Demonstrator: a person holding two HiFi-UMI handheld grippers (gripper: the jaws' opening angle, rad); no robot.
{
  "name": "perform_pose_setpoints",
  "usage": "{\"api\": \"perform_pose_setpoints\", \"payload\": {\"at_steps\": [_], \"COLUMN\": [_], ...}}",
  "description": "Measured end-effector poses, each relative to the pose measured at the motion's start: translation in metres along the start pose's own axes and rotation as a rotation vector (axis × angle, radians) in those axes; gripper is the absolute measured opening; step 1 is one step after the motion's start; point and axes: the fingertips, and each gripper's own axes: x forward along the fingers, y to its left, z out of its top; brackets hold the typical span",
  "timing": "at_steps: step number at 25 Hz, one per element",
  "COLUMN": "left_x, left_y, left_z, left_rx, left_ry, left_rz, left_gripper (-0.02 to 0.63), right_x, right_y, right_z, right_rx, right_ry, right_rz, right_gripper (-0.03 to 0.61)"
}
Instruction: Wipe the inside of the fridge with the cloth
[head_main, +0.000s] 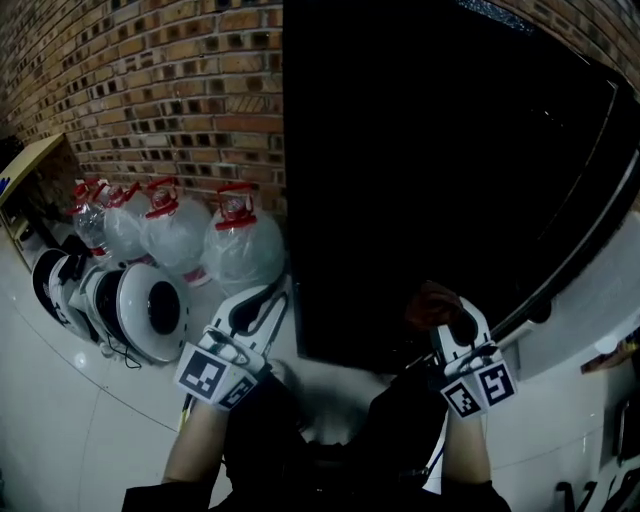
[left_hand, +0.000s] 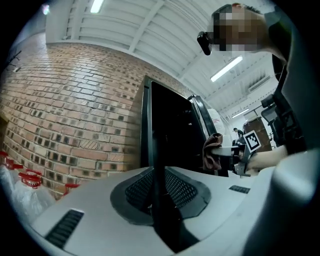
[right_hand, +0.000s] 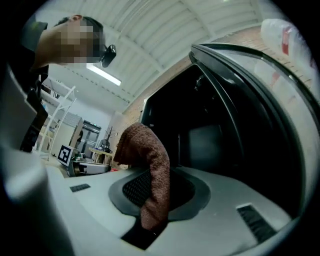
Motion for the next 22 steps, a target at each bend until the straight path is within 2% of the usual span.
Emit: {"api": "perform_pose_setpoints", "payload": {"at_steps": [3,7,9,12,13,14,17,19,22], "left_x": [-0.013,-0.027,-0.030,-0.028,-0.028,-0.028,-0.023,-0.021,-0.016], "left_y": [-0.007,-0.010,-0.018,-0.025,-0.023,-0.019,-0.004,-0.002,-0.013], "left_z": [-0.001,0.008,0.010,0.007,0.006,0.006,0.003,-0.003,-0.003], "left_rx": [0.000,-0.064,-0.069,-0.036,-0.030,-0.034,-0.095,-0.129,-0.077], "left_ry": [-0.006,-0.065,-0.076,-0.048,-0.045,-0.049,-0.056,-0.028,0.009], "left_rz": [0.004,0.016,0.001,-0.004,0.007,0.018,0.043,0.042,0.008], "left_gripper": [0.072,0.072,0.072,0.068,0.016,0.003,0.003,0.003,0.003], "right_x": [-0.015,-0.036,-0.047,-0.059,-0.062,-0.063,-0.062,-0.066,-0.066], "right_y": [0.004,0.002,0.001,-0.002,-0.003,-0.005,-0.015,-0.021,-0.028], "right_z": [-0.008,-0.015,-0.019,-0.026,-0.024,-0.022,-0.022,-0.024,-0.023], "right_rx": [0.007,0.027,0.040,0.064,0.067,0.066,0.088,0.132,0.161], "right_ry": [0.012,0.012,0.005,-0.007,-0.017,-0.030,-0.047,-0.052,-0.062], "right_rz": [-0.017,-0.044,-0.058,-0.084,-0.092,-0.098,-0.117,-0.143,-0.172], "right_gripper": [0.077,0.075,0.075,0.075,0.075,0.075,0.074,0.074,0.072]}}
